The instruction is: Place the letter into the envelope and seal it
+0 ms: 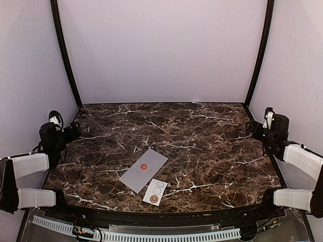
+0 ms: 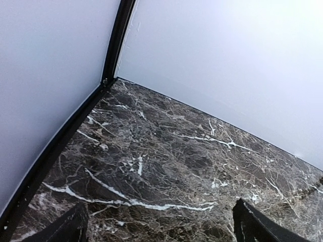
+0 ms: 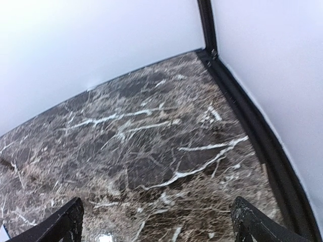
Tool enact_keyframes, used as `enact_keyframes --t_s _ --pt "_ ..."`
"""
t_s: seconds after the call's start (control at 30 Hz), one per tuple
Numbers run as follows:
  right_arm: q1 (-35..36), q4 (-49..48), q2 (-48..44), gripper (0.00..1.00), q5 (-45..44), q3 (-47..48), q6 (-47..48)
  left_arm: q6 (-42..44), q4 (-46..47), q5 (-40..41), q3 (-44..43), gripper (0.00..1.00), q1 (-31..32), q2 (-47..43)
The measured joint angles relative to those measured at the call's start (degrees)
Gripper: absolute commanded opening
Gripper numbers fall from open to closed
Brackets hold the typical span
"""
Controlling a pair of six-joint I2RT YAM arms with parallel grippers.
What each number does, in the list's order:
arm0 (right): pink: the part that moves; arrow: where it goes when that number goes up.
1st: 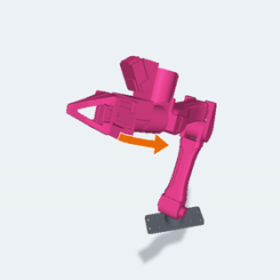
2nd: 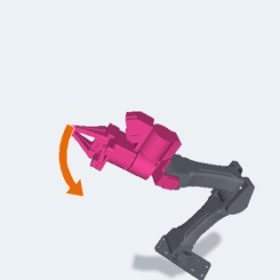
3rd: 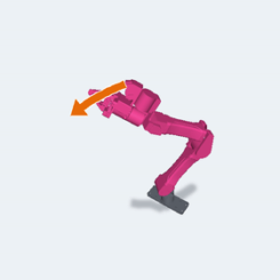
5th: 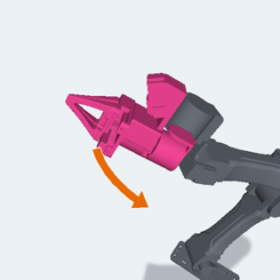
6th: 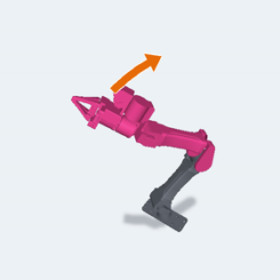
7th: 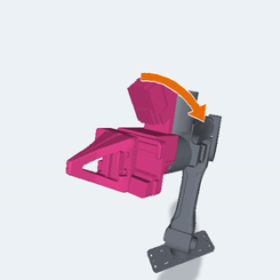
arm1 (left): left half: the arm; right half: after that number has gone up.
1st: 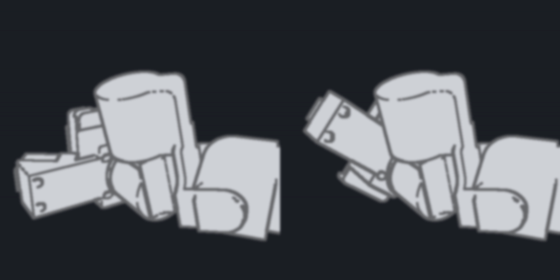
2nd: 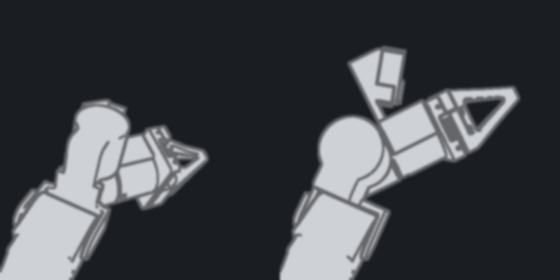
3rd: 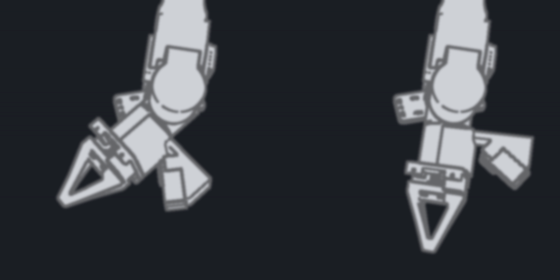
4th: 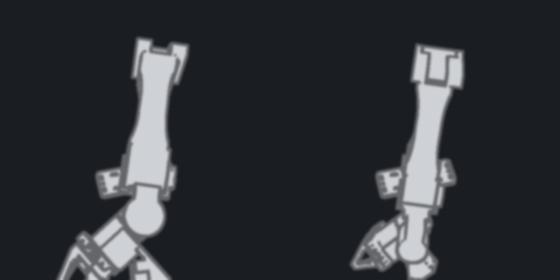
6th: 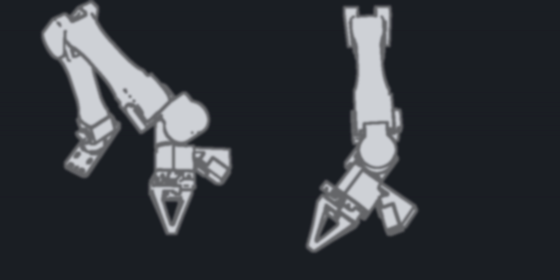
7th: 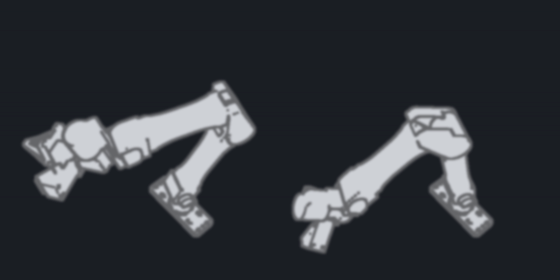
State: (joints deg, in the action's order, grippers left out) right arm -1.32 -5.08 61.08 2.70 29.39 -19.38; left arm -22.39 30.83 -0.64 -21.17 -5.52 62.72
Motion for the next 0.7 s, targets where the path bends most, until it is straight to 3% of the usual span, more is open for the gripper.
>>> enact_keyframes --t_s 0.17,0.37,0.5,0.7 --pt "-1.8 -13.5 -9.6 0.99 -4.5 -10.2 2.3 4.2 8.3 3.5 6.4 0.99 0.0 -1.0" --pt "-1.8 -33.4 -12.2 0.99 -9.1 -24.2 5.9 8.0 16.5 3.3 7.4 0.99 0.0 5.0" --pt "-1.8 -44.3 -6.8 0.99 -10.7 -27.6 7.8 10.5 24.1 2.1 8.0 0.99 0.0 11.3" --pt "-1.8 -58.1 8.1 0.99 -11.1 -27.1 9.4 13.5 33.3 -0.3 8.9 0.99 0.1 18.1"
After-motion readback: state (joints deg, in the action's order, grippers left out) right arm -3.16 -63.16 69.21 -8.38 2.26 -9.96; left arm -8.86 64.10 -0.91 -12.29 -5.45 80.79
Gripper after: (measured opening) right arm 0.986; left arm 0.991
